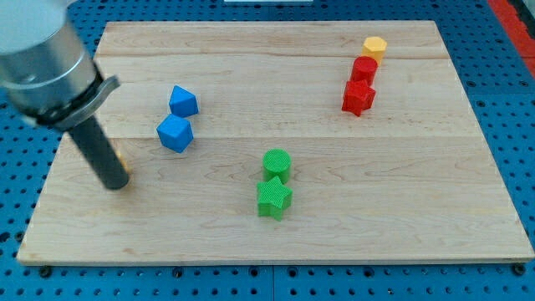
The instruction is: Move the yellow heart into the blue triangle
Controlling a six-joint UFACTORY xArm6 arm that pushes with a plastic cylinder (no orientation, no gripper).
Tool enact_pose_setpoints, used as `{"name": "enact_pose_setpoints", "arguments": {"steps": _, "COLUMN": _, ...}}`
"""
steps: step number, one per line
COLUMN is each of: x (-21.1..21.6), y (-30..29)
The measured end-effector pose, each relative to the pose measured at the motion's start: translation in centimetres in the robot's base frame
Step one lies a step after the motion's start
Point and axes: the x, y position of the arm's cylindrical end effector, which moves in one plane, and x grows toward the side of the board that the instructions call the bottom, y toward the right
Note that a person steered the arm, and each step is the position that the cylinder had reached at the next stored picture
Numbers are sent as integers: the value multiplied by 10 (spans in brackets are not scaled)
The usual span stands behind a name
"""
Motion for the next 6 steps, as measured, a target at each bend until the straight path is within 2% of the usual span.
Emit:
{"name": "enact_pose_setpoints", "arguments": {"steps": 1, "x": -39, "y": 0}}
{"name": "enact_pose_setpoints", "arguments": {"steps": 2, "x": -8, "y": 5}}
{"name": "enact_pose_setpoints", "arguments": {"steps": 3, "x": -34, "y": -55}}
{"name": "enact_pose_setpoints", "arguments": {"steps": 4, "x": -86, "y": -43}}
{"name": "enact_pose_setpoints", "arguments": {"steps": 5, "x": -97, "y": 2}}
{"name": "enact_pose_setpoints", "arguments": {"steps": 6, "x": -96, "y": 5}}
